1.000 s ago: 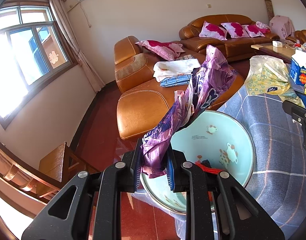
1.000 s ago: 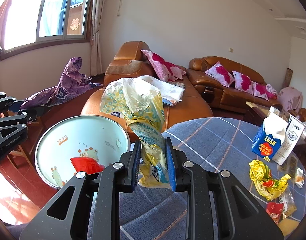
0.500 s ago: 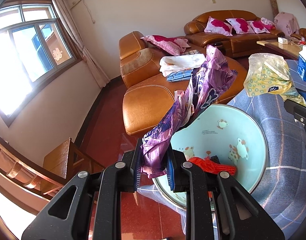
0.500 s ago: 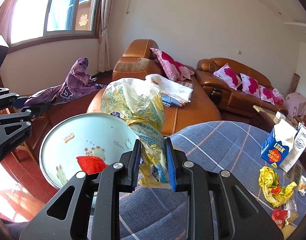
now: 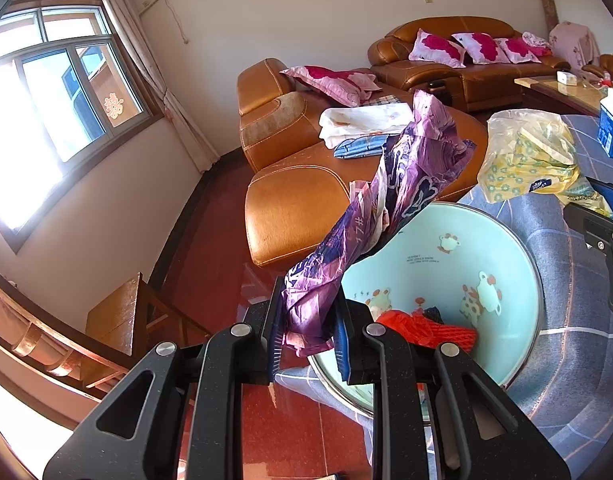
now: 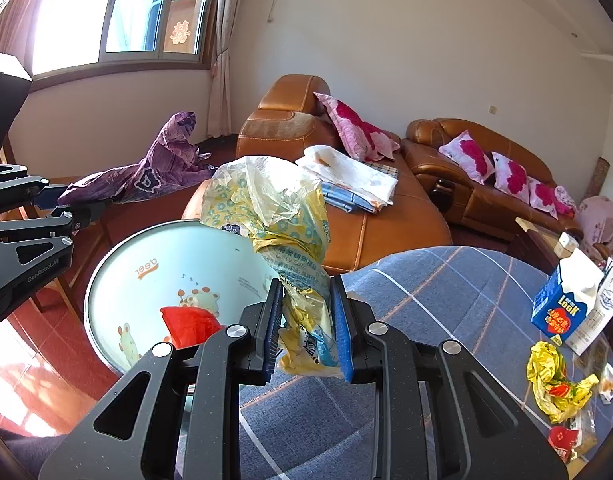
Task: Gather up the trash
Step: 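Open the left gripper to drop the purple wrapper while the right gripper drops the snack bag into the bin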
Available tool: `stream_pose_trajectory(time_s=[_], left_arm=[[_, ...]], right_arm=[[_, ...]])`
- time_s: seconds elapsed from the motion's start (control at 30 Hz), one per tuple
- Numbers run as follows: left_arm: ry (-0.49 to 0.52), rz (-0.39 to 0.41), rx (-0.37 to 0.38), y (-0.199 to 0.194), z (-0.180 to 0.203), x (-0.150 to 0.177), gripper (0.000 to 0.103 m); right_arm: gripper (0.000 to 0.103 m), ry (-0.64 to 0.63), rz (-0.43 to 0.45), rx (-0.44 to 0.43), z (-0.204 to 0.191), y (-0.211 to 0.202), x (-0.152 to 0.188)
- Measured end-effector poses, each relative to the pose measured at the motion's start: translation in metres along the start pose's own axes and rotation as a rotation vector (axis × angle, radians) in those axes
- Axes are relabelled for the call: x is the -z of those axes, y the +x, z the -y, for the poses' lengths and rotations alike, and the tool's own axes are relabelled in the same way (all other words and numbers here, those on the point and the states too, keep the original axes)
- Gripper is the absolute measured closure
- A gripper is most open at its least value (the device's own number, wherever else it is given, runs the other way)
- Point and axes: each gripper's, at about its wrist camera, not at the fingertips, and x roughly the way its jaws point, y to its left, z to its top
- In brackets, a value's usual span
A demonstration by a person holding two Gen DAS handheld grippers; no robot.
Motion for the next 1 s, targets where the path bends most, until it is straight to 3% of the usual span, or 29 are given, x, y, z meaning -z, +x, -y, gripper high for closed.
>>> stream_pose_trajectory(time_s=[0.5, 0.57, 0.6, 0.67, 1.0], left_arm=[[0.006, -0.003, 0.009, 0.005, 0.0, 0.002, 0.082], [0.005, -0.005, 0.012, 0.005, 0.0, 0.002, 0.078], [0.001, -0.005, 0.014, 0.006, 0.0, 0.002, 0.071], [0.002, -0.004, 0.02, 0.005, 0.001, 0.002, 0.068], [0.006, 0.0, 0.03, 0.004, 0.003, 0.003, 0.051]], right_arm=[[0.077, -0.024, -0.006, -0.013, -0.006, 0.0, 0.0], [0.073, -0.032, -0.002, -0.019, -0.007, -0.001, 0.0], [0.064, -0.037, 0.0, -0.025, -0.008, -0.001, 0.0], [0.059, -0.044, 0.002, -0.025, -0.01, -0.001, 0.0], [0.057, -0.032, 0.006, -0.016, -0.008, -0.001, 0.001]])
